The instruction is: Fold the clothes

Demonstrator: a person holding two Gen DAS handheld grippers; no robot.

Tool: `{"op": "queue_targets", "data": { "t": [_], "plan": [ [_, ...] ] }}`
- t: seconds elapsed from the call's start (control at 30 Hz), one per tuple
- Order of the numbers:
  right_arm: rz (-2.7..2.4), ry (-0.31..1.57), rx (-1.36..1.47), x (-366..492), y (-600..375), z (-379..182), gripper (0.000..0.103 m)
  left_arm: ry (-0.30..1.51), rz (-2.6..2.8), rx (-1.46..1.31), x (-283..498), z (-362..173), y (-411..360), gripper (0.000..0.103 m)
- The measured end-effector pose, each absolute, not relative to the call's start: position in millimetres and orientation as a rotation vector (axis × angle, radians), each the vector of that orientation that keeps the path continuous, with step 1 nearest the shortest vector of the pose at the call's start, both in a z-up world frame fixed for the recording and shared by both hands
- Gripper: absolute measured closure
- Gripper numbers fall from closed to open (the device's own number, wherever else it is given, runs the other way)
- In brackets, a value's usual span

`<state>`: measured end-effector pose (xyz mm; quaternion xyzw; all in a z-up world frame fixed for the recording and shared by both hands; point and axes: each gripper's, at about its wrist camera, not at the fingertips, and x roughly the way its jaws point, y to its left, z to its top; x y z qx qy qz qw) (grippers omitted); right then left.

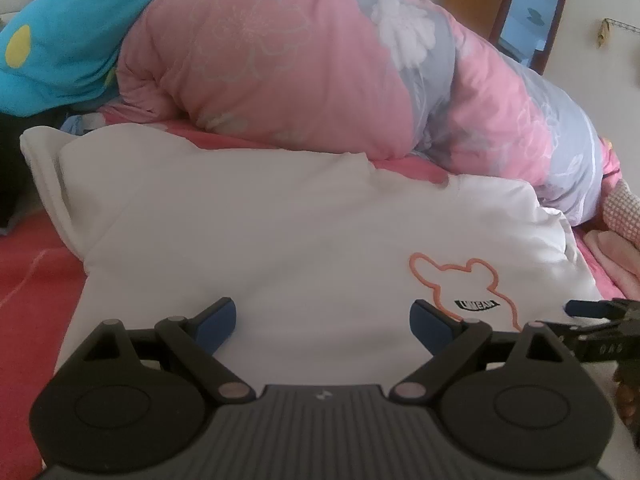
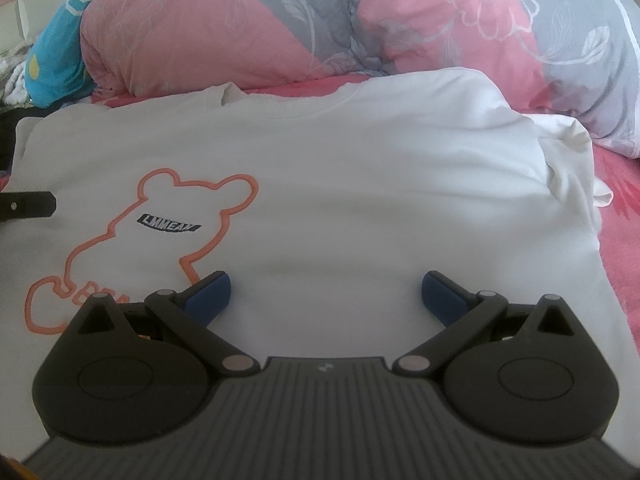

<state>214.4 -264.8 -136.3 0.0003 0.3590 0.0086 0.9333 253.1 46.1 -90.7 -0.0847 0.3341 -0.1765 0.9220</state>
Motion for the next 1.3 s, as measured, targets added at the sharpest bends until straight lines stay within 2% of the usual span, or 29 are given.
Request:
{"op": "queue_targets", "data": {
  "t": [0.2,0.37,0.4,0.47,0.53,0.67,0.7,1.03,1.3],
  "plan": [
    [0.067,0.648,-0.03,235.3,-242.3,-85.4,0.001,0.673,-0.319,-0.218,253.6,-89.6,55.2,0.008],
    [0.184,0.576,-0.12,292.8,-196.8,-55.0,0.002,0.671,-0.29,-0.234,255.5,-89.7,58.6,0.008],
    [0.218,0.585,-0.119,307.3,-187.7,-54.9,0.006,0.67,-0.289,-0.23,255.5,-89.6,58.1,0.008],
    [0.274,0.618,-0.115,335.2,-170.1,-58.7,0.021,0.67,-0.287,-0.226,255.7,-89.7,57.8,0.008],
    [0.31,0.674,-0.106,361.2,-153.6,-69.3,0.044,0.671,-0.286,-0.225,255.8,-89.8,57.8,0.008],
    [0.357,0.802,-0.095,405.8,-125.6,-98.3,0.063,0.674,-0.288,-0.227,256.3,-91.2,57.4,0.008],
    [0.356,0.828,-0.1,413.9,-120.1,-106.3,0.071,0.675,-0.287,-0.224,256.2,-91.6,56.3,0.008],
    [0.255,0.806,-0.025,478.7,-109.8,-114.2,0.079,0.676,-0.286,-0.221,254.3,-93.2,55.0,0.008],
    [0.455,0.823,0.023,440.9,-89.3,-78.8,0.079,0.675,-0.279,-0.225,254.3,-91.6,53.9,0.008]
  ]
}}
